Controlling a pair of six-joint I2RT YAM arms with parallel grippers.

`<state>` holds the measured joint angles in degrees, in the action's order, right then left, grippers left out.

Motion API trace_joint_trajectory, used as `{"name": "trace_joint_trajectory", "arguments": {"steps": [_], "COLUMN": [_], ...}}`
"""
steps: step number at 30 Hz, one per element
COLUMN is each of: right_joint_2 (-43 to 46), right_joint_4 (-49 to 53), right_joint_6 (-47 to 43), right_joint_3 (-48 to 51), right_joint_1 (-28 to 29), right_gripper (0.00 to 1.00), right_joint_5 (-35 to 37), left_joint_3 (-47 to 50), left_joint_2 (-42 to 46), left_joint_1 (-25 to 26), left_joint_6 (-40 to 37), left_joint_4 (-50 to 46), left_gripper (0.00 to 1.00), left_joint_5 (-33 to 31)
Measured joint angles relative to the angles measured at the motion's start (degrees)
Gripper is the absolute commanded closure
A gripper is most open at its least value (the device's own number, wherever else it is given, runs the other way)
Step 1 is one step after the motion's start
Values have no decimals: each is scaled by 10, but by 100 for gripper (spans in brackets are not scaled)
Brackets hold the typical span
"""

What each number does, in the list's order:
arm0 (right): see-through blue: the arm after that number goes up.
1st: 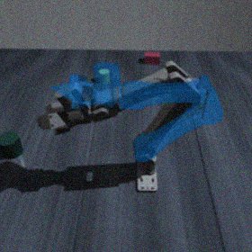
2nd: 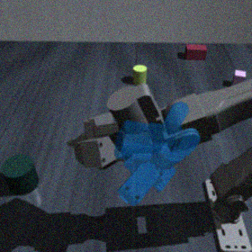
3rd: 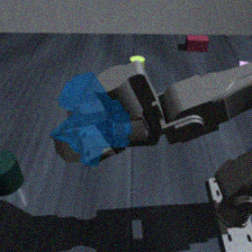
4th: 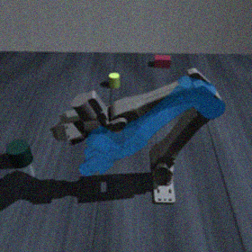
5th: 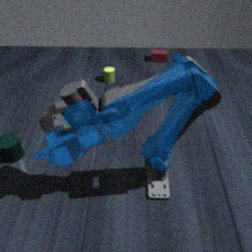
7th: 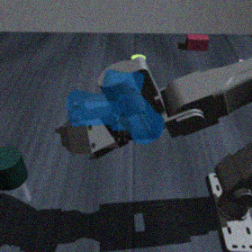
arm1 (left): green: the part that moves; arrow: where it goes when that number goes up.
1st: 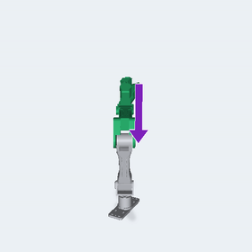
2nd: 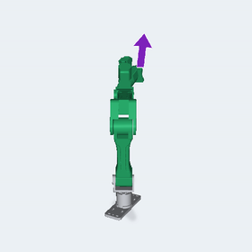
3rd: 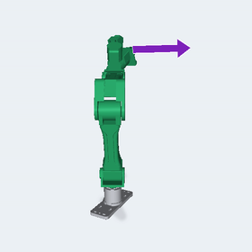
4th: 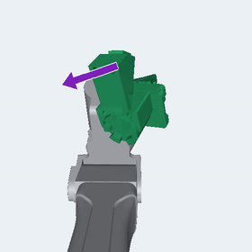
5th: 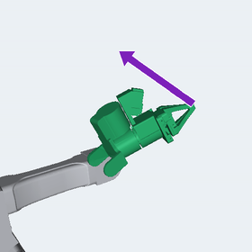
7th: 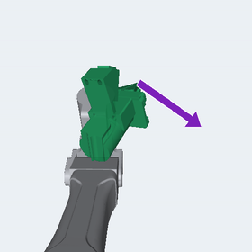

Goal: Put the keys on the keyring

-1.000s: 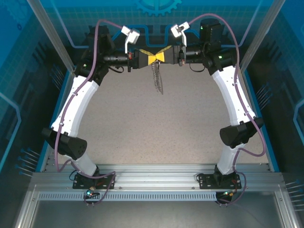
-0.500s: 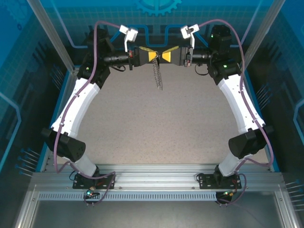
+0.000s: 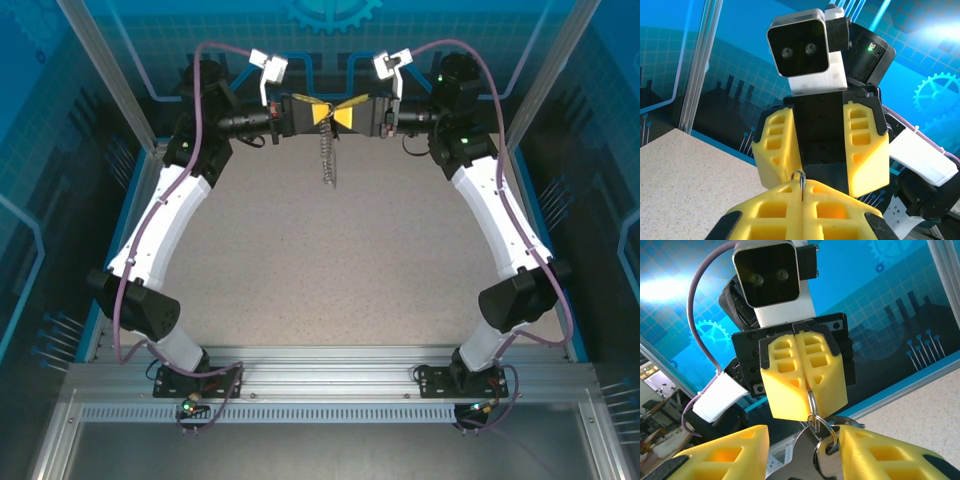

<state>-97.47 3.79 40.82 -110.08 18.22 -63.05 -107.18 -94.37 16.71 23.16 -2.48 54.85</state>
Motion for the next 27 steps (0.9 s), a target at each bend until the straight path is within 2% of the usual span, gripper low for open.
{"name": "trace_joint_trajectory", "arguments": {"steps": [8, 15, 24, 27], "right_joint_2": [-2, 18, 37, 37], "right_joint_4": [0, -3, -16, -19], "right_joint_6": [-5, -7, -9, -9], "right_joint_3": [27, 71, 87, 96], "right_joint_1": [6, 6, 5, 5], "right_gripper": [57, 60, 82, 94], "right_joint_5": [3, 16, 27, 26], "left_joint_3": [6, 13, 13, 13], "left_joint_2": [1, 1, 2, 2], "left_joint_1": [0, 0, 0, 0], "left_joint_6": [10, 10, 15, 21], "left_joint_4": [16, 15, 21, 26], "left_gripper": [100, 100, 100, 100], "left_joint_5": [0, -6, -6, -7]}}
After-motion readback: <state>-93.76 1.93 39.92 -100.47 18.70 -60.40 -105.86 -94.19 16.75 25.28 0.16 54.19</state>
